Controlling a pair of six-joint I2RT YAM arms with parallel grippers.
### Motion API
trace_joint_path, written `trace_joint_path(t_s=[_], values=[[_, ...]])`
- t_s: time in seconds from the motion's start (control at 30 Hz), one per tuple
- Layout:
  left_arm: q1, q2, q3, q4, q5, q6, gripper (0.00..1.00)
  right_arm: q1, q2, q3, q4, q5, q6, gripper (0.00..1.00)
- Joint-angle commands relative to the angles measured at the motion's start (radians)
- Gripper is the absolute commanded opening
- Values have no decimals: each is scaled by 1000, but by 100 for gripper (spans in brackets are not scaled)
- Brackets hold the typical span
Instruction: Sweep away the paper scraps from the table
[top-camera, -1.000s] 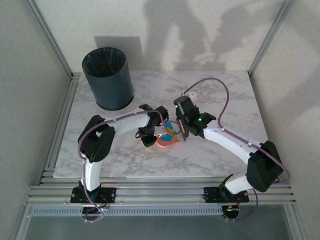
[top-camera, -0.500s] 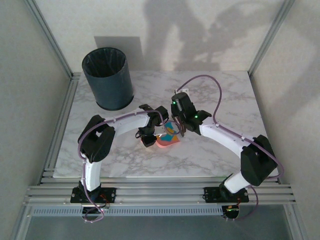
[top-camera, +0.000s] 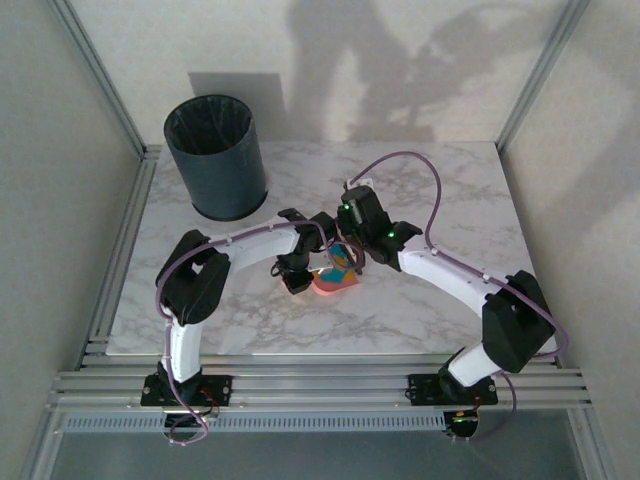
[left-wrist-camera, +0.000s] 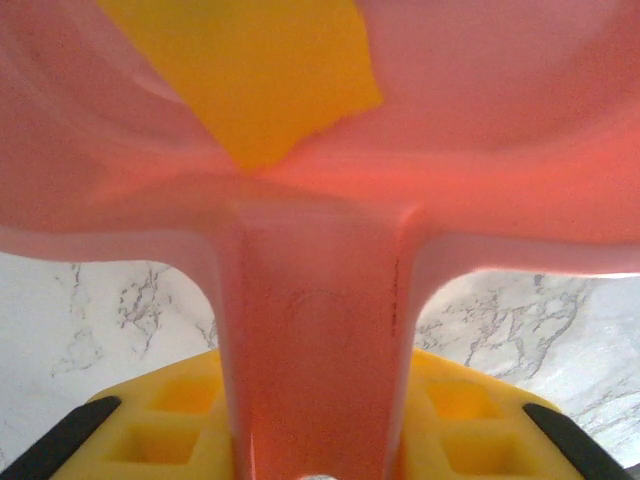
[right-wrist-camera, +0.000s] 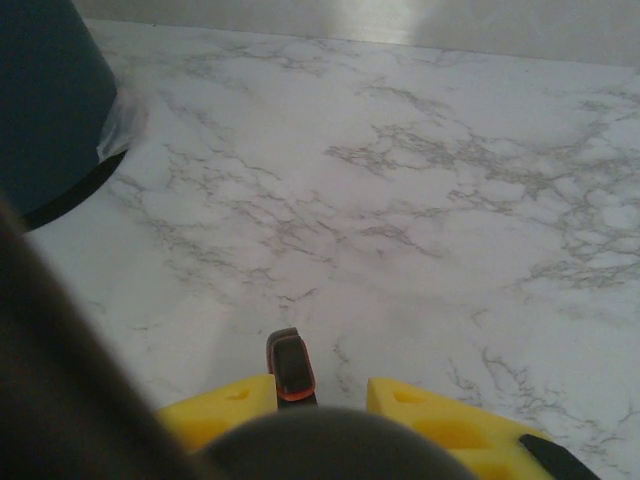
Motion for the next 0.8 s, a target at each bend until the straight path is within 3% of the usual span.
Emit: trace_joint_path(t_s=[0.0,0.37,0.77], values=[[7,27,25,-41,-16,-2,4,10,-23,9,-49,-62,55,0],[9,26,25,-40,-14,0,4,11,-63,6,-83,-73,111,0],[8,24,17,-38,-17,0,4,11,-75,29,-165,42,150,0]])
